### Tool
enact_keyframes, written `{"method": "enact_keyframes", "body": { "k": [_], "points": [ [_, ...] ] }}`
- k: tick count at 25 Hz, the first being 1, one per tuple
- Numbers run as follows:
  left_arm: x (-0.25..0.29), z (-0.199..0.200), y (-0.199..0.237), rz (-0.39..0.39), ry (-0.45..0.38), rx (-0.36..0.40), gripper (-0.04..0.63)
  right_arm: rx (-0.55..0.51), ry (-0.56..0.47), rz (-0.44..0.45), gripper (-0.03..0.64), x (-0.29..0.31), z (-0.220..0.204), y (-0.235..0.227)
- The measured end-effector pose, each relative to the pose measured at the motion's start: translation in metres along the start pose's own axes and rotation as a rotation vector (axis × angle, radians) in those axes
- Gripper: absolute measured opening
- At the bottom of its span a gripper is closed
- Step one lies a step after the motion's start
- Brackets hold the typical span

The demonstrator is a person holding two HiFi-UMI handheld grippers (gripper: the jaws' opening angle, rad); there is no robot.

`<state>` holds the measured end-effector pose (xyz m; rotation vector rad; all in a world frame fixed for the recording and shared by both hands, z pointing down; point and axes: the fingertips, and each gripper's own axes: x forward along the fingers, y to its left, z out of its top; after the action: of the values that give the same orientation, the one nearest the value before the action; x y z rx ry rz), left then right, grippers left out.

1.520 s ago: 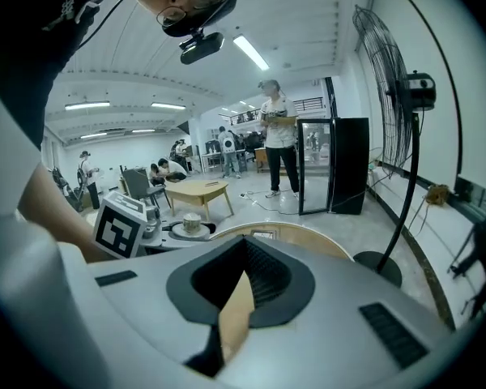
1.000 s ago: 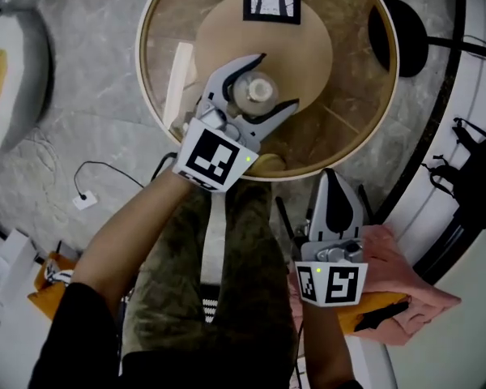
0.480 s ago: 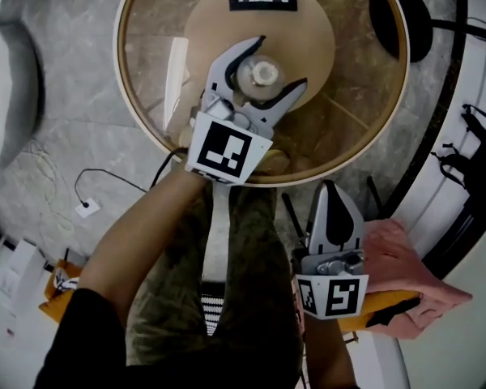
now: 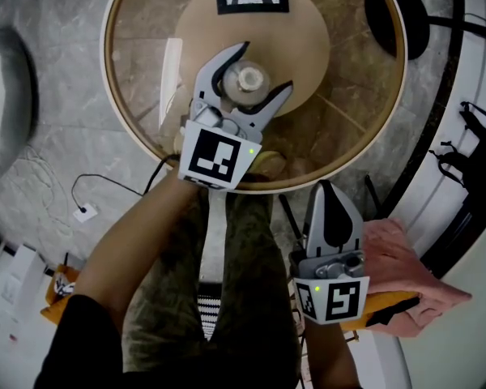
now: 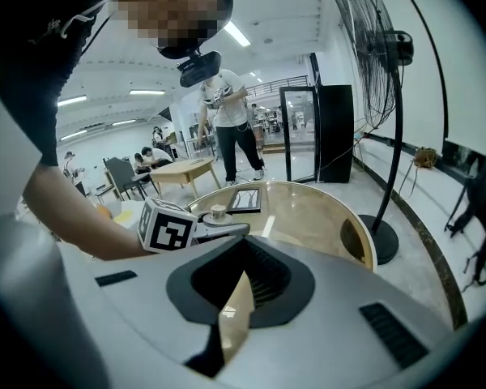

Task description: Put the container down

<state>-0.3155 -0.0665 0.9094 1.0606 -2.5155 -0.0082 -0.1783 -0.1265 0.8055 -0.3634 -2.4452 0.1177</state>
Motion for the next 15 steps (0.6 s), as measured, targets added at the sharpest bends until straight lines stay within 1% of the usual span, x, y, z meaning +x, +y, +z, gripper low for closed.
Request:
{"method": "enact_keyframes", "body": {
  "k": [5, 11, 15],
  "points": [
    [0.000, -0.002, -0.006, -0.019, 0.000, 0.066, 0.345, 0.010, 0.003, -0.019, 0.021, 0.004, 0.000, -0.006],
    [-0.003, -0.005, -0.008, -0.030, 0.020, 0.096, 0.344, 0.007, 0.003, -0.008, 0.021, 0.005, 0.005, -0.002],
    [-0.008, -0.013, -0.010, -0.046, 0.055, 0.115, 0.345, 0.004, 0.000, -0.004, 0.021, 0.007, 0.007, -0.002]
  ]
}}
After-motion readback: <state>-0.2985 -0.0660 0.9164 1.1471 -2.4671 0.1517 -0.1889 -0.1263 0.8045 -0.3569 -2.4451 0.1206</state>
